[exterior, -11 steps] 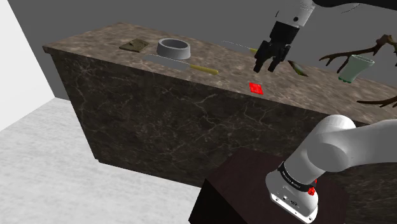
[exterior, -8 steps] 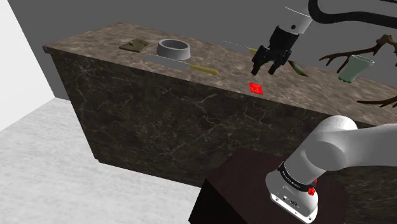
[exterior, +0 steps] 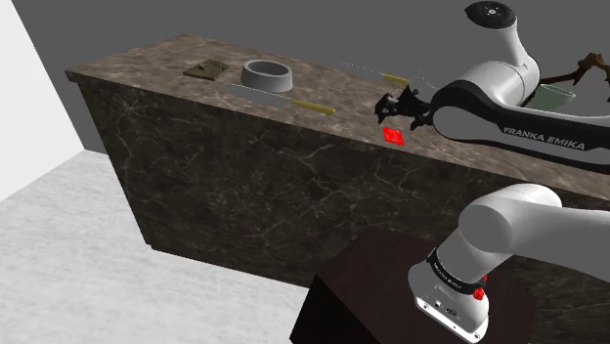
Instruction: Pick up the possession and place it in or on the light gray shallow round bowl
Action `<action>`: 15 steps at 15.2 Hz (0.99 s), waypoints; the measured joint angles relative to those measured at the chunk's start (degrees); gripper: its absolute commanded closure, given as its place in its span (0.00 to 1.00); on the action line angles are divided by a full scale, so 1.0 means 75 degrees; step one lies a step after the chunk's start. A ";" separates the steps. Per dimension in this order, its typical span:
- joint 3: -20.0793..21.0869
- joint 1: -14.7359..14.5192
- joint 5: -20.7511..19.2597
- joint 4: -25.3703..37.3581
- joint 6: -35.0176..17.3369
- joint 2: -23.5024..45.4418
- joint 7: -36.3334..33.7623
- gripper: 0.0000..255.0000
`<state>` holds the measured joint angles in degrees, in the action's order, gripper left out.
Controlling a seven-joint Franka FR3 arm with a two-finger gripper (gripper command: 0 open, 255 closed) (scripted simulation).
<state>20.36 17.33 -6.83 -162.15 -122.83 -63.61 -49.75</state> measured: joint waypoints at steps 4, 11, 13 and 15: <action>0.0016 0.0182 -0.0095 -0.0242 -0.0544 0.0233 -0.0077 0.00; 0.0023 0.0208 -0.0108 -0.0311 -0.0671 0.0281 -0.0096 0.00; 0.0023 0.0204 -0.0111 -0.0277 -0.0720 0.0264 -0.0095 1.00; 0.0019 0.0216 -0.0127 -0.0251 -0.0719 0.0268 -0.0091 1.00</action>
<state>20.50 18.96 -7.79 -164.03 -128.22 -61.60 -50.43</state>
